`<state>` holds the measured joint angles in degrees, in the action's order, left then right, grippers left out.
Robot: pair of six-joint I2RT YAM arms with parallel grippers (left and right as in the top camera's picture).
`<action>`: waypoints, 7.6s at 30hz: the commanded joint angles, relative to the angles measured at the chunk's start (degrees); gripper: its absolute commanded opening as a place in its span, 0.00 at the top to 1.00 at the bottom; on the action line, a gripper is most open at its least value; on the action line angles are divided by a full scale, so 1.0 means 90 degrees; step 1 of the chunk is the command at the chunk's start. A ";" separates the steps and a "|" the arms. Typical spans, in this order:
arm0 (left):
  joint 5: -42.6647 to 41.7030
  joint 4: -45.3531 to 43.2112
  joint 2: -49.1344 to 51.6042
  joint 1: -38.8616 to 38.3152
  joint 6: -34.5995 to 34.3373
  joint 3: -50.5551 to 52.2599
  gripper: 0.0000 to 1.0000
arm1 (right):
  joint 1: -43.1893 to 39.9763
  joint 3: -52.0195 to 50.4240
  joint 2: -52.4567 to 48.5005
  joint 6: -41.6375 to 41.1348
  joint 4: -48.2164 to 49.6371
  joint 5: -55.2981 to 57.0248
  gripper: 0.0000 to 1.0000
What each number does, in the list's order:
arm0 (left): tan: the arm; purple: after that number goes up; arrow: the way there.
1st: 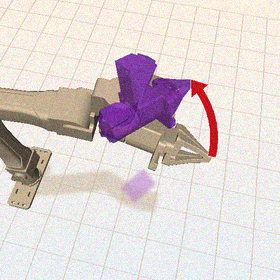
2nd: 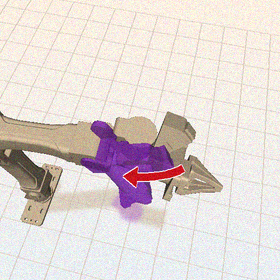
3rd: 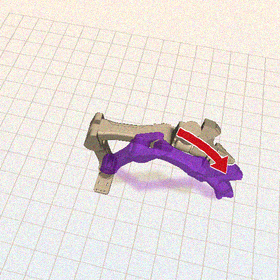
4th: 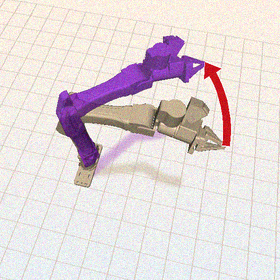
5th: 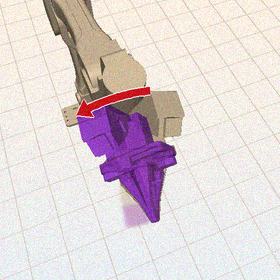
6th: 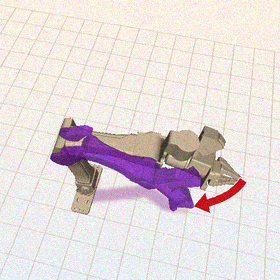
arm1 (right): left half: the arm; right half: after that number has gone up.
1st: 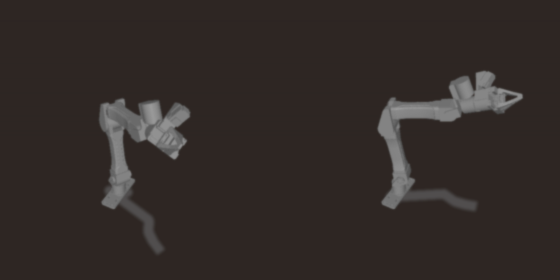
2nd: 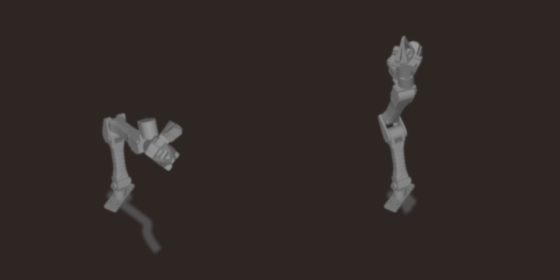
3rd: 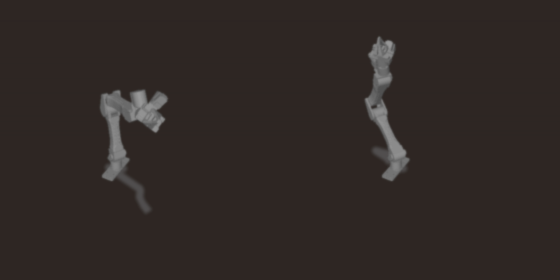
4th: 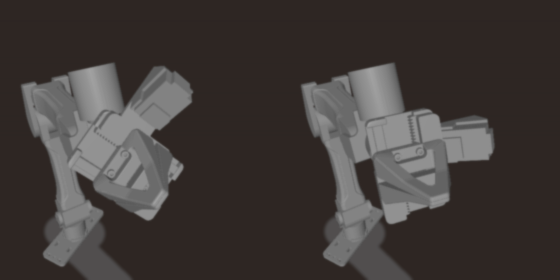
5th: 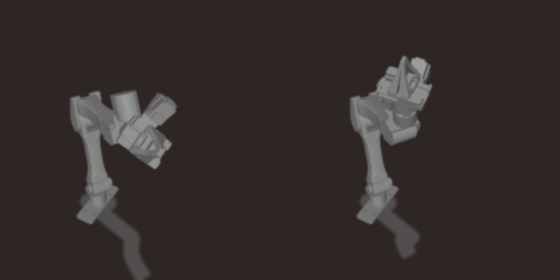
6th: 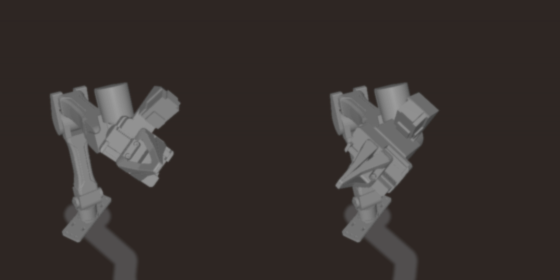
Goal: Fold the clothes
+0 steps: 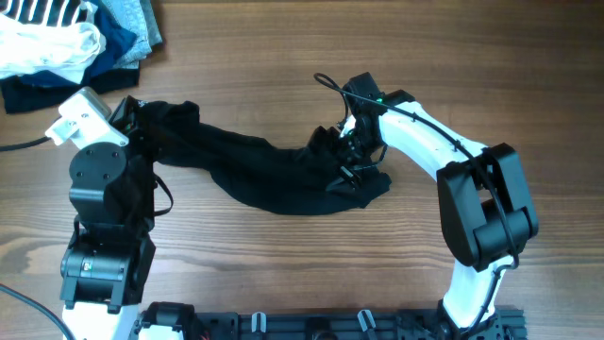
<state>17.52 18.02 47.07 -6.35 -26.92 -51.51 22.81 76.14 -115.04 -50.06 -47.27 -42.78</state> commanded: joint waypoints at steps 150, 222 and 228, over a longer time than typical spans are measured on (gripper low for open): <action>-0.1445 -0.0177 -0.0362 -0.0636 0.1149 -0.1763 0.96 | -0.1872 0.1916 0.3361 0.1707 -0.0869 0.4240 0.96; -0.1224 0.4660 0.4925 -0.0126 0.1078 -0.3939 0.00 | -0.2101 0.3587 0.1462 0.2123 -0.2407 0.4850 0.00; -0.1761 0.5527 0.5224 -0.0126 0.0860 -0.3461 0.00 | -0.2101 0.3570 0.1462 0.2404 -0.2664 0.4869 0.00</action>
<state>6.90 65.84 92.44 -7.66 -16.99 -85.95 3.92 108.16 -101.97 -30.59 -70.87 2.37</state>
